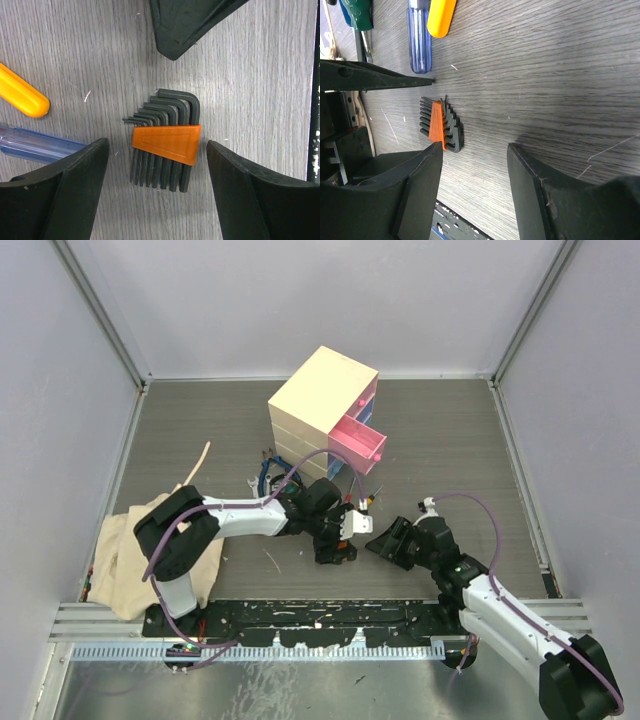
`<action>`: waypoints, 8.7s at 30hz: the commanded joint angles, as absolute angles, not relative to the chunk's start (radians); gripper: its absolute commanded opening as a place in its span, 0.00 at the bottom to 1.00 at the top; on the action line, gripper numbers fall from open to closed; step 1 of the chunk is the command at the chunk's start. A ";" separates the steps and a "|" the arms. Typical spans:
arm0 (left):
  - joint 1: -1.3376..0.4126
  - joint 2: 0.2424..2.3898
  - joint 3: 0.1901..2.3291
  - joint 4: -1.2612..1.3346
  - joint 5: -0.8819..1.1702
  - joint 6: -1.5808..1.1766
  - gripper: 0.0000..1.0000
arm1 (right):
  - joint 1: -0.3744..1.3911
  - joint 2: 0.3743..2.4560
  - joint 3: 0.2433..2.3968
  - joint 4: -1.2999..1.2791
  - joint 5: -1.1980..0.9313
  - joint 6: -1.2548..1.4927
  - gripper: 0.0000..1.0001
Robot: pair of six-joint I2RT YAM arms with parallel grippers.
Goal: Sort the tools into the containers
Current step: Pick up the engineering item from the center of the board, then place the engineering item in the drawer, then close the drawer of the storage box.
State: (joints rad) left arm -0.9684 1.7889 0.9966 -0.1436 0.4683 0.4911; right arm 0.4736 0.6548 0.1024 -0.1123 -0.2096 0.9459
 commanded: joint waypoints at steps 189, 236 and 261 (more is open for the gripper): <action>-0.290 1.620 1.410 -0.136 0.417 -0.410 0.78 | 0.667 1.182 0.988 0.154 0.434 0.525 0.38; -0.314 1.660 1.436 -0.190 0.413 -0.370 0.76 | 0.411 1.125 0.953 -0.274 0.078 0.681 0.35; -0.343 1.674 1.453 -0.214 0.419 -0.361 0.76 | 0.414 1.389 1.086 -0.066 -0.127 0.747 0.39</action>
State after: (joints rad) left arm -0.3103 1.6638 1.4250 -0.1734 0.3862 -0.3916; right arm 0.4042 1.3609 1.0225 -0.1860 -0.0704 0.7189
